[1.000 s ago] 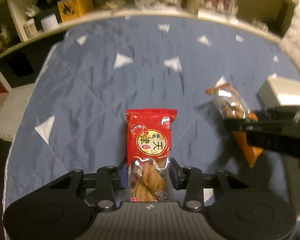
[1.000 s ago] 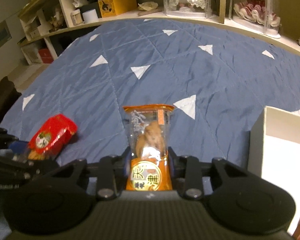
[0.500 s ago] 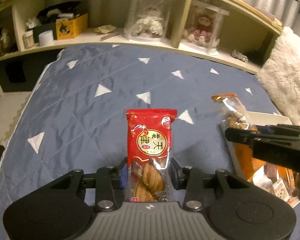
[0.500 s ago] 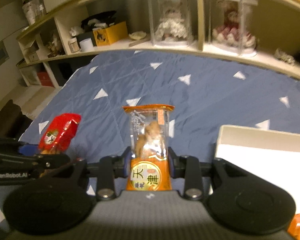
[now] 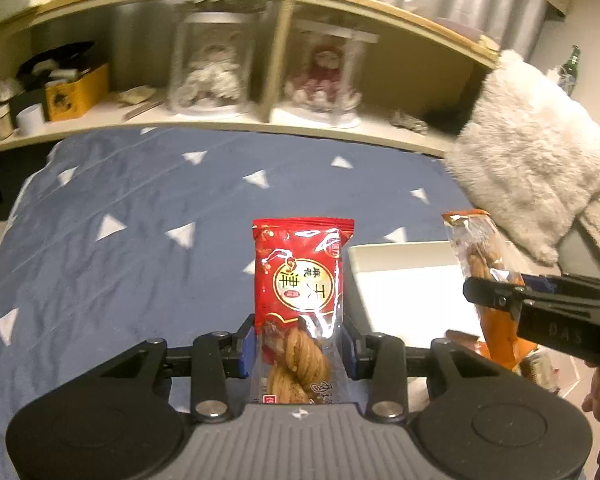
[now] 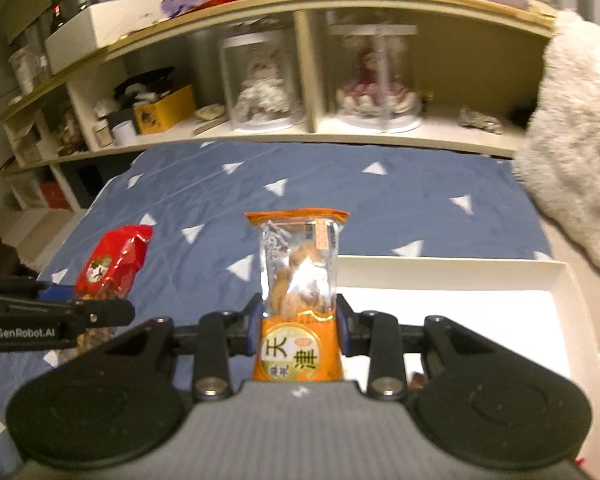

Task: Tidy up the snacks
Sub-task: 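Carry both dough bags over the white box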

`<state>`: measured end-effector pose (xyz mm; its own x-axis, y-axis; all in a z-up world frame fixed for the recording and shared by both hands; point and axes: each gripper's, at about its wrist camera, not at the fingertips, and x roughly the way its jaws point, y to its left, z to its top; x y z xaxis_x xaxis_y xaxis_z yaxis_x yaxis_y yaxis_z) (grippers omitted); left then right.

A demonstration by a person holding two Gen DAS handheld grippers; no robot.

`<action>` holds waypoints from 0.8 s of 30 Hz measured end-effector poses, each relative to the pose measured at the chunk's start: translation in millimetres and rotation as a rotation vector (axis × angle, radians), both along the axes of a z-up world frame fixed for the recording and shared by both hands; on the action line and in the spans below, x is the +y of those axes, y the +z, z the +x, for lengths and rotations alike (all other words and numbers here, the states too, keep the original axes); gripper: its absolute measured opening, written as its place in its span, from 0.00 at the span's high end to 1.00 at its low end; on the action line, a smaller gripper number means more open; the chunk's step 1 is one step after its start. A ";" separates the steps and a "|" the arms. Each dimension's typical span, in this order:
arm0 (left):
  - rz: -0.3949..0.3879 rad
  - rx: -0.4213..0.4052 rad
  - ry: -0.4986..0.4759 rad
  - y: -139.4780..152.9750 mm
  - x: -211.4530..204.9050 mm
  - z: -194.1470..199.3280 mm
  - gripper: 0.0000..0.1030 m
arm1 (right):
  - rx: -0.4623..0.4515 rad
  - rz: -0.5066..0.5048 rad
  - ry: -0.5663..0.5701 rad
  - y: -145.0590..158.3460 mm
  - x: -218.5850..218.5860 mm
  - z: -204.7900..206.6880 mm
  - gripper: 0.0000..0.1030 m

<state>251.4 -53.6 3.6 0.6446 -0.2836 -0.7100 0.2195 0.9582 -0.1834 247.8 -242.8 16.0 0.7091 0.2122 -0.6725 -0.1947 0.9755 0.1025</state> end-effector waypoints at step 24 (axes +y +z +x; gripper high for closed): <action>0.092 0.060 -0.254 -42.2 -173.0 49.1 0.58 | 0.018 0.193 -0.374 -40.8 -163.4 8.6 0.60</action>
